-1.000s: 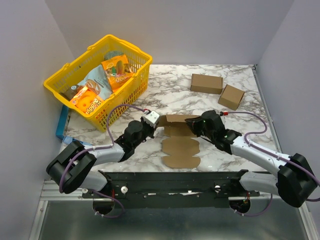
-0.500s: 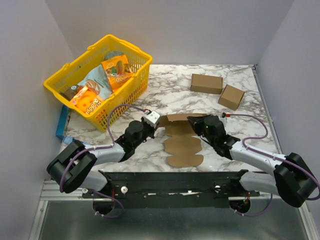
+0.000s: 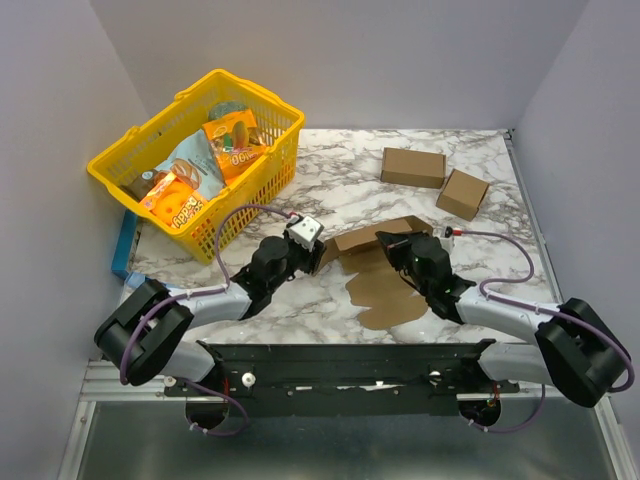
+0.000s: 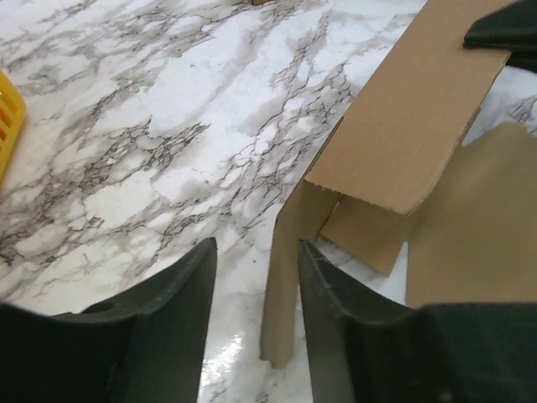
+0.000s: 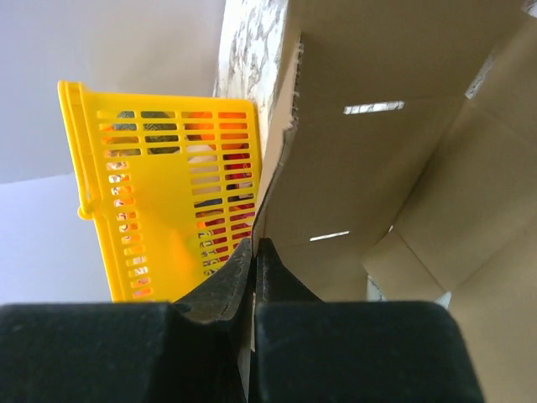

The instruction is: Fold the paper box

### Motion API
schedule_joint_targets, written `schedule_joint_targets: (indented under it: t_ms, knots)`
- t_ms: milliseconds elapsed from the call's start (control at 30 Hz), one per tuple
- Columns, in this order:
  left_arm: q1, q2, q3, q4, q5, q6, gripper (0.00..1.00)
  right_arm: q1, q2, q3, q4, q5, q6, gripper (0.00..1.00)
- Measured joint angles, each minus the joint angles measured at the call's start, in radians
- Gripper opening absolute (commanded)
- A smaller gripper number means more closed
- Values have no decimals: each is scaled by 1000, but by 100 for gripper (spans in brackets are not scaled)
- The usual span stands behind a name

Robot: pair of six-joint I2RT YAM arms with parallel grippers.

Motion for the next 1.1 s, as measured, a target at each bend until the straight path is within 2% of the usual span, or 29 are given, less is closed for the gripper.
schedule_joint_targets:
  t_ms: [100,200,467,600,800,1100]
  knots:
    - [2,0,24,-25,5,-11,87,0,16,-27,55,1,-8,9]
    - [4,-16,43,-59,7,-23,90,0,26,-41,94,3,-13,9]
    - [3,-187,63,-203,-19,-138,90,0,35,-80,179,11,-31,8]
    - [3,-243,108,-266,-42,-251,83,0,36,-97,201,15,-40,9]
    - [0,-156,241,-367,17,-467,83,0,35,-111,219,16,-47,9]
    - [-16,-16,285,-423,146,-681,82,0,28,-125,223,18,-49,9]
